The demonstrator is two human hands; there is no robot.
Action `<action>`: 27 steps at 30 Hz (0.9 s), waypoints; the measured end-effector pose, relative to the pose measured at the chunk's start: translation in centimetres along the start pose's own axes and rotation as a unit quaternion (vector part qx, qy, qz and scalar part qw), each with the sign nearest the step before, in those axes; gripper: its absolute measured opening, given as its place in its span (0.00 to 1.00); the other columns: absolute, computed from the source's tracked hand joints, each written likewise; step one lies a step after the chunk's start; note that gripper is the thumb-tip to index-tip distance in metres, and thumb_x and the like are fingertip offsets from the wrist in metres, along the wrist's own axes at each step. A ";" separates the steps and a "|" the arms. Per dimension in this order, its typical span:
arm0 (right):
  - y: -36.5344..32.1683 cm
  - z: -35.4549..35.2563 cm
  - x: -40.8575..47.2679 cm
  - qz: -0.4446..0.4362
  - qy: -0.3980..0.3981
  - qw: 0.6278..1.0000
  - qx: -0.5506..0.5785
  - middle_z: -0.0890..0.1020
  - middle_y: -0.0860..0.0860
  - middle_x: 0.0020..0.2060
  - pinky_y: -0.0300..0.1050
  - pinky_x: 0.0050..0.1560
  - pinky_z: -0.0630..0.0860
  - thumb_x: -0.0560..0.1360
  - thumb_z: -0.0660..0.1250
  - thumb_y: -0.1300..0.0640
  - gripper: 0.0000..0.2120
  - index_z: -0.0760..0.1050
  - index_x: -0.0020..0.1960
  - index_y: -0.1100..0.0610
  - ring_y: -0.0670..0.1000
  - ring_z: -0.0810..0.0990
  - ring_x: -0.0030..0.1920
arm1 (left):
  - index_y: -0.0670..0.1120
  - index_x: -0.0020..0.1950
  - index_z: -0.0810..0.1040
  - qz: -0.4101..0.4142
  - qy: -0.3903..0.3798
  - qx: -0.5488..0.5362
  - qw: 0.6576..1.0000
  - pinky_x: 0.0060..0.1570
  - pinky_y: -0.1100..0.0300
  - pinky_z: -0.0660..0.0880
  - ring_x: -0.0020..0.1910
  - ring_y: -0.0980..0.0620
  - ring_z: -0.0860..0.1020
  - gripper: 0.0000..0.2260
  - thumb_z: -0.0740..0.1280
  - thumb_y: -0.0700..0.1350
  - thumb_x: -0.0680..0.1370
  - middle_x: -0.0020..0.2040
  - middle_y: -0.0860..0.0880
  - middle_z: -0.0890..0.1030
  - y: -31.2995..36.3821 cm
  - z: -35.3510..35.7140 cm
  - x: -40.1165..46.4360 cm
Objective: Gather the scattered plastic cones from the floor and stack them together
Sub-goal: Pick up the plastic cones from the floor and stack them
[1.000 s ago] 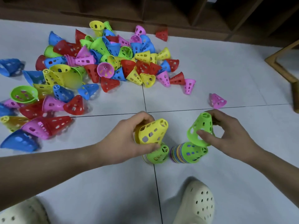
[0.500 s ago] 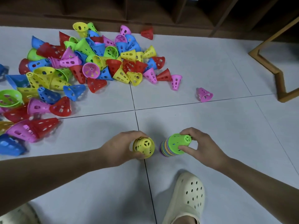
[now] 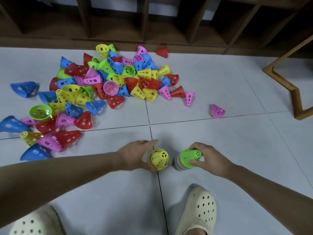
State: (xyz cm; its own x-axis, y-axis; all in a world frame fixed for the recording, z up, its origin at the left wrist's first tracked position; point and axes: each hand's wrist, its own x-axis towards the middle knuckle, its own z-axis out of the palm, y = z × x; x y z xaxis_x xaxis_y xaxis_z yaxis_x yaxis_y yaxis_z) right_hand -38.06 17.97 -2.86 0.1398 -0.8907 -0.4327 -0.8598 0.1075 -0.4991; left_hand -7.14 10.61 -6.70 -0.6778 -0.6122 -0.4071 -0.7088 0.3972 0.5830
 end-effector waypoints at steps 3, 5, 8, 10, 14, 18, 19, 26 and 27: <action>-1.8 -1.8 0.8 0.003 -0.016 1.000 -0.019 0.77 0.40 0.62 0.45 0.68 0.71 0.65 0.74 0.33 0.35 0.70 0.67 0.46 0.38 0.74 0.64 | 0.52 0.82 0.54 -0.053 0.050 0.023 0.997 0.72 0.55 0.64 0.74 0.46 0.67 0.42 0.70 0.63 0.75 0.78 0.46 0.65 -2.4 -4.5 -2.3; -4.1 -3.4 1.7 -0.015 -0.027 0.998 -0.053 0.73 0.40 0.65 0.42 0.71 0.67 0.67 0.72 0.33 0.38 0.68 0.71 0.48 0.39 0.71 0.66 | 0.50 0.79 0.60 -0.100 0.108 0.022 0.989 0.69 0.53 0.68 0.70 0.45 0.71 0.37 0.68 0.63 0.76 0.75 0.46 0.70 -4.6 -7.8 -4.8; -8.7 -5.0 3.3 -0.054 -0.039 0.994 -0.091 0.72 0.41 0.63 0.42 0.69 0.67 0.71 0.69 0.34 0.34 0.69 0.70 0.49 0.41 0.70 0.65 | 0.47 0.74 0.68 -0.171 0.157 0.024 0.972 0.62 0.53 0.71 0.64 0.44 0.75 0.29 0.66 0.61 0.78 0.69 0.46 0.75 -8.6 -11.6 -9.4; -12.0 -5.1 4.6 -0.083 -0.033 0.992 -0.094 0.73 0.42 0.60 0.42 0.65 0.69 0.74 0.70 0.39 0.25 0.71 0.66 0.49 0.43 0.73 0.62 | 0.46 0.71 0.72 -0.204 0.202 0.009 0.958 0.59 0.52 0.73 0.61 0.44 0.77 0.26 0.67 0.59 0.79 0.66 0.46 0.78 -11.1 -13.1 -12.4; -18.7 -3.0 7.6 -0.108 -0.047 0.990 -0.074 0.75 0.44 0.55 0.42 0.57 0.73 0.76 0.68 0.39 0.15 0.73 0.58 0.46 0.45 0.77 0.55 | 0.44 0.66 0.76 -0.249 0.308 -0.053 0.916 0.58 0.51 0.75 0.58 0.44 0.79 0.21 0.71 0.53 0.77 0.62 0.47 0.79 -15.1 -12.7 -16.9; -24.0 1.2 11.0 -0.129 -0.065 0.988 -0.047 0.78 0.47 0.54 0.43 0.54 0.75 0.78 0.68 0.43 0.14 0.76 0.56 0.52 0.48 0.79 0.50 | 0.45 0.67 0.77 -0.264 0.341 -0.083 0.898 0.55 0.51 0.75 0.55 0.43 0.79 0.21 0.74 0.46 0.75 0.58 0.45 0.80 -19.3 -9.9 -18.9; -25.0 2.5 11.7 -0.134 -0.069 0.988 -0.039 0.79 0.48 0.53 0.43 0.53 0.75 0.78 0.68 0.45 0.13 0.76 0.55 0.52 0.49 0.80 0.48 | 0.46 0.67 0.77 -0.266 0.336 -0.085 0.899 0.55 0.51 0.74 0.55 0.43 0.79 0.21 0.75 0.44 0.75 0.58 0.44 0.79 -20.3 -9.1 -19.0; -29.0 12.6 17.4 -0.161 -0.113 0.980 0.004 0.78 0.46 0.57 0.40 0.51 0.73 0.78 0.69 0.49 0.13 0.76 0.60 0.52 0.49 0.79 0.52 | 0.48 0.71 0.76 -0.215 0.313 -0.002 0.925 0.63 0.46 0.74 0.64 0.38 0.74 0.31 0.75 0.35 0.68 0.67 0.41 0.74 -26.2 -4.2 -18.7; -29.5 13.9 18.5 -0.165 -0.109 0.980 0.011 0.77 0.46 0.58 0.40 0.52 0.73 0.78 0.69 0.51 0.14 0.76 0.61 0.53 0.50 0.79 0.53 | 0.50 0.72 0.75 -0.211 0.304 0.024 0.929 0.64 0.45 0.74 0.66 0.38 0.73 0.32 0.75 0.36 0.68 0.70 0.41 0.72 -26.7 -4.1 -18.5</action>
State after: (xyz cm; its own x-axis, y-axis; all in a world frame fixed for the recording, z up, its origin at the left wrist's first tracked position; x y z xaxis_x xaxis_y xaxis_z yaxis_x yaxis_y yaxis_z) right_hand -3.30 4.50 -6.54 0.5127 -0.7629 -0.3939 -0.7395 -0.1593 -0.6540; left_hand 25.12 8.54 -11.87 -0.1119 -0.9875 -0.1112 -0.9044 0.0548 0.4232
